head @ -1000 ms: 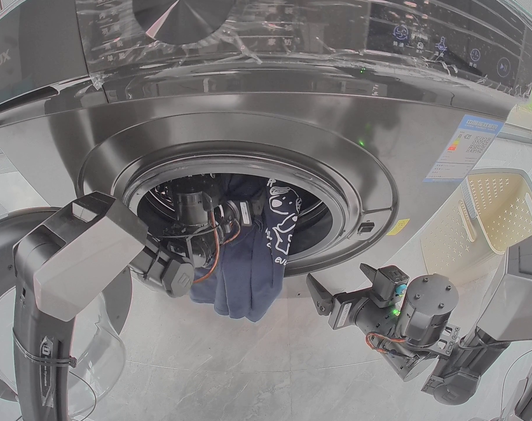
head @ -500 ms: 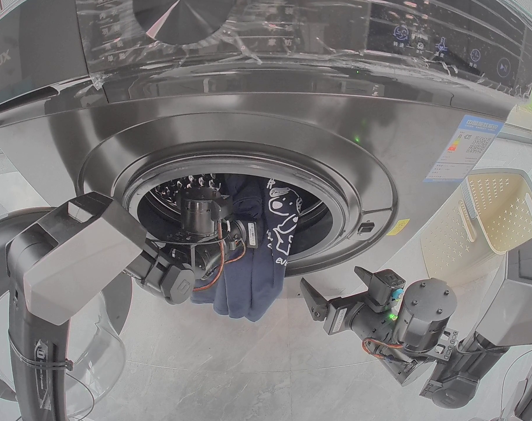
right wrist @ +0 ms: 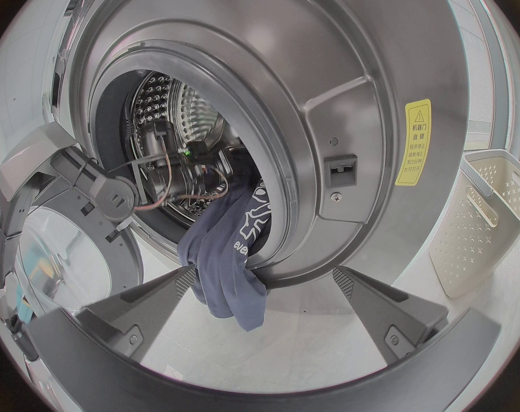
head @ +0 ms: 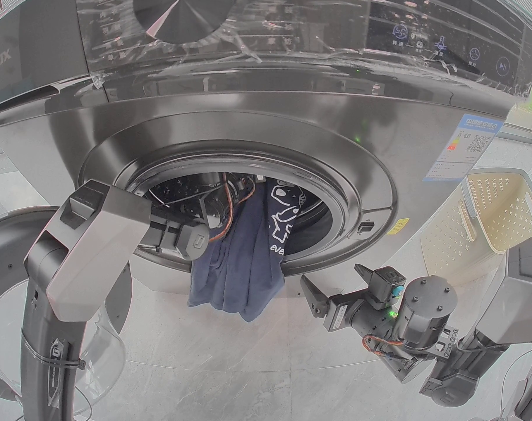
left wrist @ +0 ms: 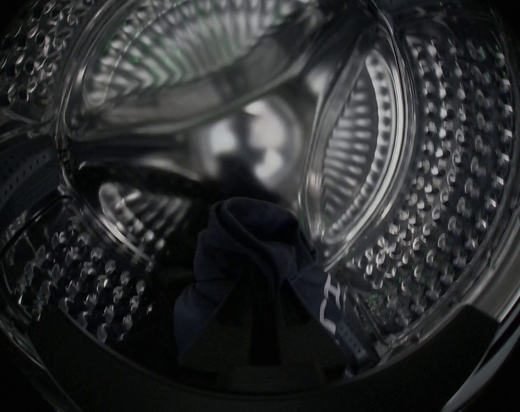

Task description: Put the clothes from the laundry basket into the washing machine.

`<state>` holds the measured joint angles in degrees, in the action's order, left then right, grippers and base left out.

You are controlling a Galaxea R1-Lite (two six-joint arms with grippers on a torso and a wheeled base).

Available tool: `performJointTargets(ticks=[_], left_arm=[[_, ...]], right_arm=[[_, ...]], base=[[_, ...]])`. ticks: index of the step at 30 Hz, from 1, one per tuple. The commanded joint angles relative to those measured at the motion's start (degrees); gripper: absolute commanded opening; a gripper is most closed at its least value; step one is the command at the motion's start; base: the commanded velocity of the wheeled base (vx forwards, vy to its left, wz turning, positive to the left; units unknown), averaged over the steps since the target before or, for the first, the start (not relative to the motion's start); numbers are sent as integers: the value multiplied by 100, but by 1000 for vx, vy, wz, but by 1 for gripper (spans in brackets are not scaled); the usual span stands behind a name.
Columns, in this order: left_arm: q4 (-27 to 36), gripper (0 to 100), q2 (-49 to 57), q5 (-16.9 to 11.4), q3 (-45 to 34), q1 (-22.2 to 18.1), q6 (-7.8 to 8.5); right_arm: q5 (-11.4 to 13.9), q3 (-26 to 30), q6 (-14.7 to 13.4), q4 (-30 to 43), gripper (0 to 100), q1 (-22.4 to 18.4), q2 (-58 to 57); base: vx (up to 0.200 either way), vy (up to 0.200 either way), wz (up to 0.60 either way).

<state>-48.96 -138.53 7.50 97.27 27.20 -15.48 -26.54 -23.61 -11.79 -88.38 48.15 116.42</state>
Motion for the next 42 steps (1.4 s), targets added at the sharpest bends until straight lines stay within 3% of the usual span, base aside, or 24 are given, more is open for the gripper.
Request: performJointTargets(ticks=[1, 4, 5, 10, 13, 18, 25, 28, 29, 38, 41, 42], left_arm=[[-9, 0, -104, 138, 495, -13, -131], [-35, 0, 19, 138, 126, 22, -131], [-35, 100, 99, 138, -94, 40, -131], [-44, 100, 529, 112, -1386, 198, -78], [-61, 100, 819, 41, -2203, 269, 63], [-61, 100, 1276, -389, -3082, 365, 177], [-114, 100, 1267, -565, -3337, 436, 212], [-255, 100, 837, -548, -3170, 383, 353], [-334, 0, 731, -548, -3109, 365, 388], [-263, 0, 432, -556, -2564, 189, 370], [-263, 0, 397, -477, -2107, 137, 344], [-263, 0, 371, -337, -1667, 75, 291]], right_arm=[[8, -21, 1, -4, 100, -25, 12], [8, -21, 1, -4, 100, -34, 12], [8, -12, 1, -4, 100, -34, 12], [8, -3, 1, -4, 100, -34, 12], [8, -3, 1, -4, 100, -25, 12], [8, -3, 1, -4, 100, 1, 3], [8, 6, 1, -4, 100, 45, -5], [8, -3, 1, -12, 100, 54, -14], [8, -3, 1, -12, 100, 54, -14], [8, -12, 1, -12, 100, 63, -23], [8, -12, 1, -12, 100, 63, -14], [8, -12, 1, -12, 100, 63, -14]], base=[[0, 0, 0], [0, 0, 0], [0, 0, 0], [0, 0, 0], [0, 0, 0], [0, 0, 0], [0, 0, 0], [0, 0, 0], [0, 0, 0], [0, 0, 0], [0, 0, 0], [0, 0, 0]])
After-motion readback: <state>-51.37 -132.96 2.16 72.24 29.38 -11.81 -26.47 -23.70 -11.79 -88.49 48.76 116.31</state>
